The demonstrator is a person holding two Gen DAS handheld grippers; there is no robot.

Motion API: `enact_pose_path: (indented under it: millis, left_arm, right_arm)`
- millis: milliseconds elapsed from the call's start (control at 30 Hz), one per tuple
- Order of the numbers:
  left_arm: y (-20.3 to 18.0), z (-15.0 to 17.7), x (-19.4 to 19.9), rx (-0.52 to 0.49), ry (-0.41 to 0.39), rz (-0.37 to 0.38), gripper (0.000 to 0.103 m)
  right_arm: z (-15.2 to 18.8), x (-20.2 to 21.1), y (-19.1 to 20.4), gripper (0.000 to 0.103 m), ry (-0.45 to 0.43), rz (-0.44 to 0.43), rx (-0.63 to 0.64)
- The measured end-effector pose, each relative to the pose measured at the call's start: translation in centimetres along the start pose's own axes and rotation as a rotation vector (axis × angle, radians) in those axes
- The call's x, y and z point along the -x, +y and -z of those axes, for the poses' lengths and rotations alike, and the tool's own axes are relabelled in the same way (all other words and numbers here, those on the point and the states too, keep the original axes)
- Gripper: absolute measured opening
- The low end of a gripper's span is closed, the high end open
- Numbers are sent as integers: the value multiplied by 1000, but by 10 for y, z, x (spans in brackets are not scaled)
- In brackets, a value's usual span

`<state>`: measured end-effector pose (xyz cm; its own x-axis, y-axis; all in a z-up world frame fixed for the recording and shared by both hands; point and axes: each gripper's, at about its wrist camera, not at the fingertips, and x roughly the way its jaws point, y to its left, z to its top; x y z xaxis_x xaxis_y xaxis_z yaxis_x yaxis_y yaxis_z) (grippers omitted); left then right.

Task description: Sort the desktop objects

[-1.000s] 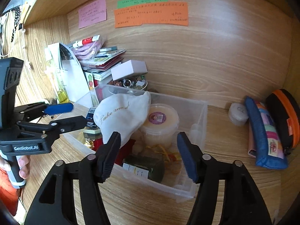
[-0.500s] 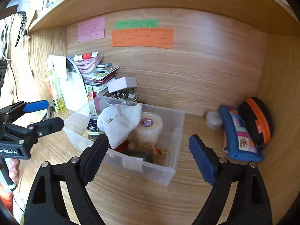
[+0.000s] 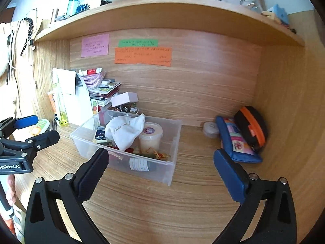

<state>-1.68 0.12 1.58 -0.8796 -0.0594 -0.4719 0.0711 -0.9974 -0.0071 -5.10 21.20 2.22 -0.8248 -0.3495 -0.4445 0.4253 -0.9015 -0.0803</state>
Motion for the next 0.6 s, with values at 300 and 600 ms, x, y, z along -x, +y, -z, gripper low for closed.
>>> enact_pose_path:
  millis: [300,600]
  left_arm:
    - [-4,4,15,-3,-33,-17,102]
    - [-12,7,19,-34,-58,-22,102]
  right_arm:
    - [9,25,-4,103,-17,39,-22]
    - [15,23,0,103,-5,26,-18]
